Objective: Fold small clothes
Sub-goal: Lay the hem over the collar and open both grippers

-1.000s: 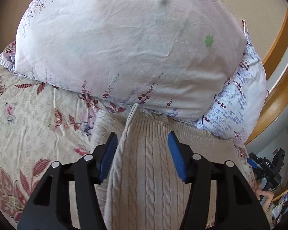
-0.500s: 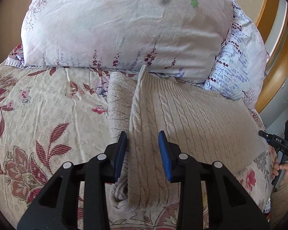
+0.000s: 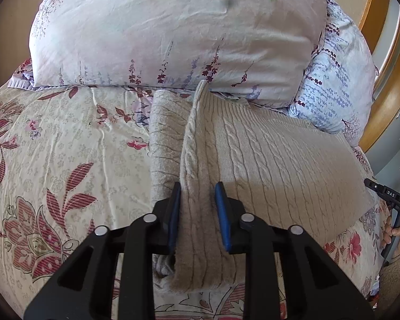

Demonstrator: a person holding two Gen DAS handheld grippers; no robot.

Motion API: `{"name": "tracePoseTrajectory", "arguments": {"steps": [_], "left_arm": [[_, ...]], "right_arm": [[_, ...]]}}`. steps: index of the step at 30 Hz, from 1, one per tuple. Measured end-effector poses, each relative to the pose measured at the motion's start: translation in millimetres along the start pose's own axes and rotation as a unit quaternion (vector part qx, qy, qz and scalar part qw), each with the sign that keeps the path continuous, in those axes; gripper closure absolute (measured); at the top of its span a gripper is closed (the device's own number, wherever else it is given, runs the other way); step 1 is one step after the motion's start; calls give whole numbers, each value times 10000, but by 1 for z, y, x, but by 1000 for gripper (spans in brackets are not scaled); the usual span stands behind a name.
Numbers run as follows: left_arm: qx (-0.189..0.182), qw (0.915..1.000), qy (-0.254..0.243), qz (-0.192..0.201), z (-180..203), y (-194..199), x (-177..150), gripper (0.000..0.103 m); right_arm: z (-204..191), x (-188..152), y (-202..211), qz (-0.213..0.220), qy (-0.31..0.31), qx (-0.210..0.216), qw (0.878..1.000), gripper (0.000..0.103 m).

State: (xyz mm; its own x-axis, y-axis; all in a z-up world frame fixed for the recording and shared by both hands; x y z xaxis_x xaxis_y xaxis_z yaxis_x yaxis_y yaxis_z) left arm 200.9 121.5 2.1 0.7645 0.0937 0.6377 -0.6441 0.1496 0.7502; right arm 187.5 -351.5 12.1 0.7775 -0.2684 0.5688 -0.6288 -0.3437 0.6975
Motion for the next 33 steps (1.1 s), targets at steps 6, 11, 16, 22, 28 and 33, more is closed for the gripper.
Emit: {"name": "tracePoseTrajectory", "arguments": {"steps": [6,11,16,22,28,33], "left_arm": [[-306,9992,265,12,-7,12,-1,96],[-702,9965,453,78,-15,31,-1,96],[-711,9964,451,-84,-23,29,-11,96],[-639,9961,568,-230,-27,15,-19,96],[-431,9989,119,106,-15,28,-16,85],[-269,9957,-150,873,0,57,3,51]], "right_arm": [[-5,5,21,323,-38,105,9994,92],[-11,3,39,487,-37,234,9985,92],[-2,-9,33,277,-110,0,9996,92],[7,-15,14,-13,-245,-333,9991,92],[-7,-8,14,-52,104,-598,9981,83],[-30,5,30,469,497,-574,9960,50]]}}
Point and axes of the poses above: each gripper's, at about its wrist camera, not at the fingertips, and y roughly against the way its jaws point, z to its right, x to its top, the point moved 2 cm from there along -y, roughly the way its jaws point, and after that the axes turned 8 degrees about x, right-handed, at the moved point
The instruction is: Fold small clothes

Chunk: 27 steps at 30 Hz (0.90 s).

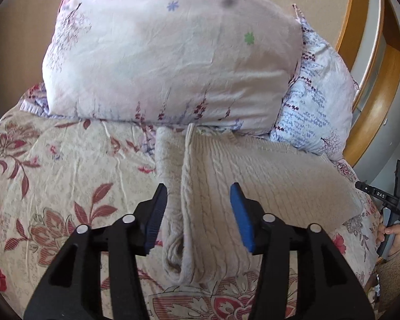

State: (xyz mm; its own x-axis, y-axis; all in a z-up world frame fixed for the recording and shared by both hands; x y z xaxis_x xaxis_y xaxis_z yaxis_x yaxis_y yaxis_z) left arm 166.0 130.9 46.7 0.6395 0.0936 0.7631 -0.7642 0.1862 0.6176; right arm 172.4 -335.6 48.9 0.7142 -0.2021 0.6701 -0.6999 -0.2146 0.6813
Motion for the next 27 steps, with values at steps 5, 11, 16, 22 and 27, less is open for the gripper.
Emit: {"name": "tracePoseTrajectory", "arguments": {"steps": [5,11,16,22,27], "left_arm": [[-217,9987,-390,-264,37,-23,6,49],[-102,9956,-355,-859,42,-61,-5,49],[-105,9944,-251,-1025,33,-71,-7,49],[-132,9938,-65,-1100,30,-77,-1,48],[-377,9951,498,-762,6,-50,5,47]], "right_arm": [[-26,3,-29,-329,295,294,9986,50],[-27,1,-62,-770,36,364,9964,43],[-21,1,-71,-942,-167,409,9946,38],[-29,3,-81,-935,-152,250,9952,23],[-34,-2,-71,-951,-257,252,9948,20]]}}
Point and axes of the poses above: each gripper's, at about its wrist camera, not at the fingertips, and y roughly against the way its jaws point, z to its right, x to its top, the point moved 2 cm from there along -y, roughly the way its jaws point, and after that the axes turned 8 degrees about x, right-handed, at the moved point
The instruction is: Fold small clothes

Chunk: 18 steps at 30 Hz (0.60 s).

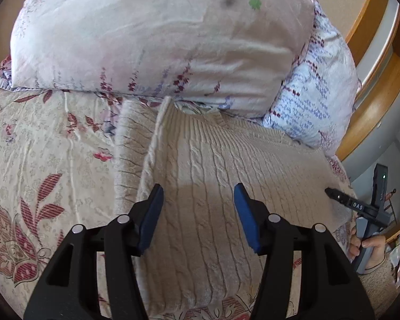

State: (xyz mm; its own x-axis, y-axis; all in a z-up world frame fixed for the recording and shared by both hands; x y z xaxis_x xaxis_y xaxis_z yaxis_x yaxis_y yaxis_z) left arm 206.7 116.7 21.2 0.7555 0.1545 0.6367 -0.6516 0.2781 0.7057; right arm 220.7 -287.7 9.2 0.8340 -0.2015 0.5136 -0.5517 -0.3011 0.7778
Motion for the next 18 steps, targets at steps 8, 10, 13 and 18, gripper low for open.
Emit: {"name": "tracePoseTrajectory", "arguments": {"steps": [8,10,13,18], "left_arm": [[-146,9955,912,-226,-51,-6,17,42],[-301,9927,1098,-385,-55,-17,17,42],[-474,9883,1325,-591,-58,-31,17,42],[-592,9857,1464,-593,-54,-37,21,42]], "right_arm": [[12,-11,25,28,-613,797,9949,8],[13,-14,30,35,-741,965,9926,8],[13,-20,35,76,-822,1148,9900,8],[19,-25,38,97,-920,1408,9857,8]]}}
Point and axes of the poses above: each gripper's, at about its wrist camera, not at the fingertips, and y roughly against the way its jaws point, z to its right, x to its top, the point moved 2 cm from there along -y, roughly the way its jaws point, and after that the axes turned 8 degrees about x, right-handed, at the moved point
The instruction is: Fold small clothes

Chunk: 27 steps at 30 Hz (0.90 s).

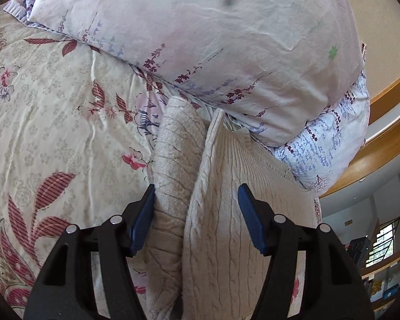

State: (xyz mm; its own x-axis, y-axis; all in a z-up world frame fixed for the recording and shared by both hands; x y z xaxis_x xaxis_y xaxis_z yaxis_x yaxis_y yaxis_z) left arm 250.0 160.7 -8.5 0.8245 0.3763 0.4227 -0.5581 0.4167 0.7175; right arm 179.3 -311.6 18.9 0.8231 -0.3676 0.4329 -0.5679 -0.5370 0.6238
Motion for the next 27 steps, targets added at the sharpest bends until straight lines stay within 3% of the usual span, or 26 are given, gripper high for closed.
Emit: {"name": "tracePoseTrajectory", "arguments": {"steps": [6,11,13,14,18,22,27], "left_arm": [[62,10000,-22,36,6,-3,1,42],[68,9999,107,-62,9,-9,0,58],[11,9996,233,-140,8,-11,-1,75],[-38,9994,302,-165,8,-12,-1,79],[-139,9990,423,-86,14,-7,-1,84],[-542,9978,373,106,45,8,1,87],[-1258,9917,172,196,118,14,-3,88]], "right_arm": [[0,-4,4,56,-5,125,9999,8],[-1,-6,5,58,17,164,9998,8],[-2,-6,4,64,41,176,9998,8],[-2,-7,5,65,53,181,9998,8],[-3,-8,7,86,91,233,9997,8],[-6,-9,11,176,130,301,9993,8],[-13,-7,23,431,325,503,9973,8]]}}
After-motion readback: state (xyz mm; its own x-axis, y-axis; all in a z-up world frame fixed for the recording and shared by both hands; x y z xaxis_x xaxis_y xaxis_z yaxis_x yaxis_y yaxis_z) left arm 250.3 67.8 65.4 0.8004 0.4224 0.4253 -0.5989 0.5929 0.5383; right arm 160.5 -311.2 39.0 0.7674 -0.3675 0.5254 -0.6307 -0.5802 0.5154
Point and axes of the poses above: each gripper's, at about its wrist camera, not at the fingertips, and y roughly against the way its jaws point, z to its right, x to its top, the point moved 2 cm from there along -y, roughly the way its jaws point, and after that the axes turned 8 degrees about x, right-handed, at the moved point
